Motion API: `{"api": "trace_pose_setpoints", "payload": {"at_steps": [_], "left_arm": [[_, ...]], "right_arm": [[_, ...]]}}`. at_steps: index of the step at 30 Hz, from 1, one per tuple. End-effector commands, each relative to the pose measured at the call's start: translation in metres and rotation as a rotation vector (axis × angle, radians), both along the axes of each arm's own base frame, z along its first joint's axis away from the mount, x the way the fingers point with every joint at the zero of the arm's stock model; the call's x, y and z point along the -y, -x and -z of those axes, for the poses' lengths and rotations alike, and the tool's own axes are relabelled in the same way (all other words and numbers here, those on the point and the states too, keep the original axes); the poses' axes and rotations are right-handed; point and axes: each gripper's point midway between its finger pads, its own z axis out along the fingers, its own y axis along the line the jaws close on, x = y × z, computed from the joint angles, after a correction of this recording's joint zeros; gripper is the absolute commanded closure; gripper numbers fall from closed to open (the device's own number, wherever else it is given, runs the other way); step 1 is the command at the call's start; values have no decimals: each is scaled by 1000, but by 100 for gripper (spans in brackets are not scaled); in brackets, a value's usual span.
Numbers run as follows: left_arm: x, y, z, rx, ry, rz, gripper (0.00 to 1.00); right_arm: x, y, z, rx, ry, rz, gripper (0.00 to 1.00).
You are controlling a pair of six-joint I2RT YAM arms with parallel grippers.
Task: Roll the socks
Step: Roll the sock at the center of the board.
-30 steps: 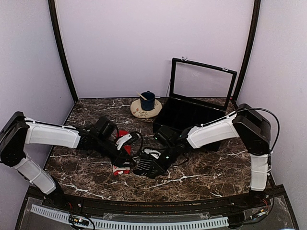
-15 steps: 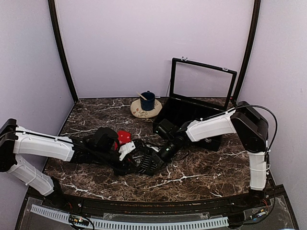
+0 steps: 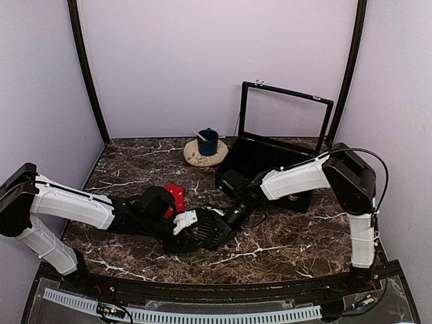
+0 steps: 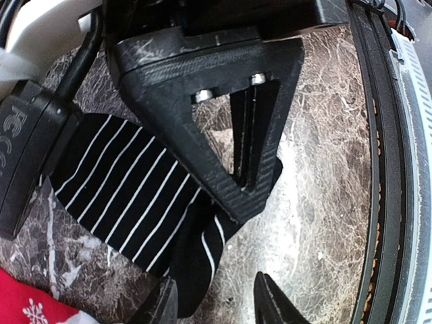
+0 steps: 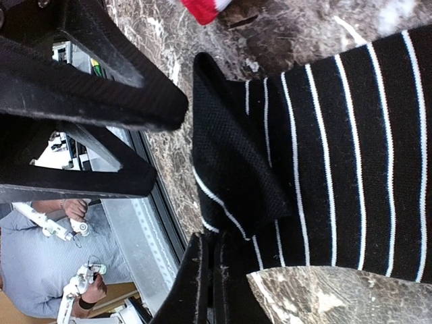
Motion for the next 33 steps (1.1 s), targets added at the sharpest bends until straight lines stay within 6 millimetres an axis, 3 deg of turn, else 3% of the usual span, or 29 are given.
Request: {"api": "trace_pose_setpoints", "payload": {"at_steps": [1, 10, 24, 33], "left_arm": [[14, 1, -11, 38, 39, 60, 59], [24, 7, -2, 31, 32, 103, 61], [29, 5, 11, 30, 0, 115, 76], [29, 2, 17, 38, -12, 105, 68]], "right_arm": [[1, 2, 3, -38, -1, -1, 100], [3, 6, 3, -56, -3, -6, 100], [5, 9, 5, -75, -7, -13, 100], [13, 16, 6, -93, 7, -25, 100]]}}
